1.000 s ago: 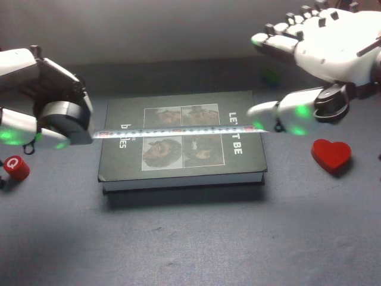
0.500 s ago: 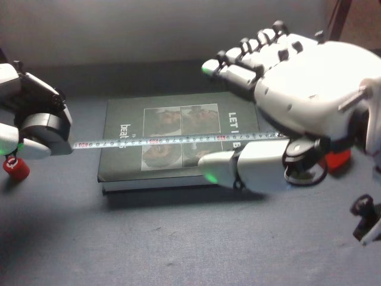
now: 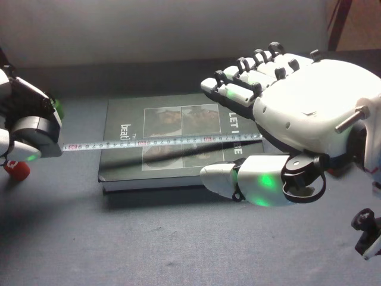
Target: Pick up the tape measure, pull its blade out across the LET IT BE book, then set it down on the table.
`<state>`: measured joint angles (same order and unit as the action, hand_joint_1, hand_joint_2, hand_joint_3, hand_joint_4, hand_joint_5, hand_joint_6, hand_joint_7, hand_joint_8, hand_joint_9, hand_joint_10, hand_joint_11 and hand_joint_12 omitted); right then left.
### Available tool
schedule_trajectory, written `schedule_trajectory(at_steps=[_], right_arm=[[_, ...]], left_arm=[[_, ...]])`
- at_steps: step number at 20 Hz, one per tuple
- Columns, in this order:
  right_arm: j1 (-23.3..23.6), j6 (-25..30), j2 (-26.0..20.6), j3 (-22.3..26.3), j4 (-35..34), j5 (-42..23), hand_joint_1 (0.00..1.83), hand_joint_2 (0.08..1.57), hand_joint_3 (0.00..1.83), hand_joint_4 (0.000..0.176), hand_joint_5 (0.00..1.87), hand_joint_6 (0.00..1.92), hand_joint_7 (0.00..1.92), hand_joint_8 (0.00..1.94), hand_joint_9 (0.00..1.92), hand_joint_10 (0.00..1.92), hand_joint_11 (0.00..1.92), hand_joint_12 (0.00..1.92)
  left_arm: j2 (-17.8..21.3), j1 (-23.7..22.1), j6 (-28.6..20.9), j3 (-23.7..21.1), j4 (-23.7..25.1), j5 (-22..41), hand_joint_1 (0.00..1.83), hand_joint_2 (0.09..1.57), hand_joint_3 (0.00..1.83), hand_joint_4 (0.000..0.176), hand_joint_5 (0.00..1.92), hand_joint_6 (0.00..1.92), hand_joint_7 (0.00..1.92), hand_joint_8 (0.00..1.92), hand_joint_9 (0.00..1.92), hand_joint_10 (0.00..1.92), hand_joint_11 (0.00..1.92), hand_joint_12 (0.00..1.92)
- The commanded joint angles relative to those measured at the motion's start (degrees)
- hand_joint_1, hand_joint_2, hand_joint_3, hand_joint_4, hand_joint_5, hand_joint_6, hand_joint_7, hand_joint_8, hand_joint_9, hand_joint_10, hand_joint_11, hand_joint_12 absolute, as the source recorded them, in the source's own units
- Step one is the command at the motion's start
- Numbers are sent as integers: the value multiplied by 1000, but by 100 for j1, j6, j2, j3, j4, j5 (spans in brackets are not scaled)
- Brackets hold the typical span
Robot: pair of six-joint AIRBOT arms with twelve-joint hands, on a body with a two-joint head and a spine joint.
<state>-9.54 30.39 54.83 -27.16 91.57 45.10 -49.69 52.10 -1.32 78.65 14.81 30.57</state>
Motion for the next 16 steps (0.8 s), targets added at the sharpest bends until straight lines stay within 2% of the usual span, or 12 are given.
schedule_trajectory(at_steps=[1, 10, 16], right_arm=[[57, 13, -22, 39, 430, 33, 0, 1109, 14, 77, 0, 0, 0, 0, 0, 0, 27, 18], [56, 0, -21, 44, 431, -33, 23, 1123, 7, 76, 0, 0, 0, 0, 0, 0, 65, 46], [35, 5, -15, 44, 475, -86, 77, 1107, 0, 67, 0, 0, 0, 0, 0, 0, 55, 64]], left_arm=[[-1, -30, -58, 61, -203, 581, 1378, 1102, 0, 0, 991, 862, 989, 907, 931, 1262, 841, 1221], [-88, 208, -170, 179, -203, 743, 1380, 1101, 0, 0, 955, 875, 1023, 887, 941, 1252, 848, 1218], [-163, 392, -218, 203, -176, 869, 1378, 1108, 0, 0, 941, 908, 998, 915, 928, 1269, 852, 1197]])
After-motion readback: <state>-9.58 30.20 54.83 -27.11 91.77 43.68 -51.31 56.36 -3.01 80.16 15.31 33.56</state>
